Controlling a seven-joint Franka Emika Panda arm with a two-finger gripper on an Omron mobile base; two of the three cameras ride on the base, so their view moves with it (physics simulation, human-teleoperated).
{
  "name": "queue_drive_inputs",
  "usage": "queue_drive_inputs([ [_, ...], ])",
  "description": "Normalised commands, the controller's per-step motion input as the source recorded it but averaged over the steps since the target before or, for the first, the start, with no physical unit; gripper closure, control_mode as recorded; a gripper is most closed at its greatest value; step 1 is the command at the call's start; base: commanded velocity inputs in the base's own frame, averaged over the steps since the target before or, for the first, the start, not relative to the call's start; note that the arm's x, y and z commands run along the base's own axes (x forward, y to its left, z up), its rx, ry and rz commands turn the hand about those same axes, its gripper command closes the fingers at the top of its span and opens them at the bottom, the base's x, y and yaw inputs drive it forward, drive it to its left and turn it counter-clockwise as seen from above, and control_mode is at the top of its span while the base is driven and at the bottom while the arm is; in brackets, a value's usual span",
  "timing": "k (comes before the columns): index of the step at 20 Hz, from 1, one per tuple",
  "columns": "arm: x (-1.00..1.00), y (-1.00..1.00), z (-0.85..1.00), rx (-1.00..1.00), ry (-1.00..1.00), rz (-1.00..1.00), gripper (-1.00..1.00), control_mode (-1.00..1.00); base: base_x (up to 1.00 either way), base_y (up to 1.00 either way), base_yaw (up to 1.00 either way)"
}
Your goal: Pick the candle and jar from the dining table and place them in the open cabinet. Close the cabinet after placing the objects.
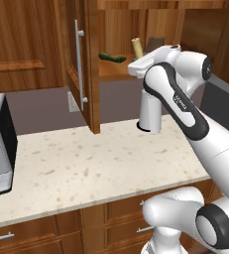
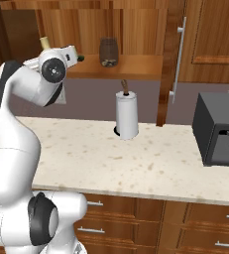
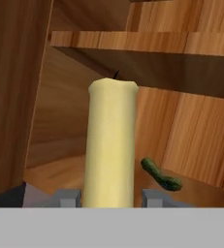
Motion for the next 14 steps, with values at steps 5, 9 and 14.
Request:
queue_drive_inputs([
  [5, 0.29, 0.01, 0.00, -0.09, -0.08, 0.00, 1.00, -1.00, 0.00, 0.00, 0.00],
  [9, 0.32, 0.00, -0.04, -0.07, -0.11, 0.00, 1.00, -1.00, 0.00, 0.00, 0.00],
  [14, 0.23, 0.00, -0.14, -0.05, -0.10, 0.00, 1.00, -1.00, 0.00, 0.00, 0.00],
])
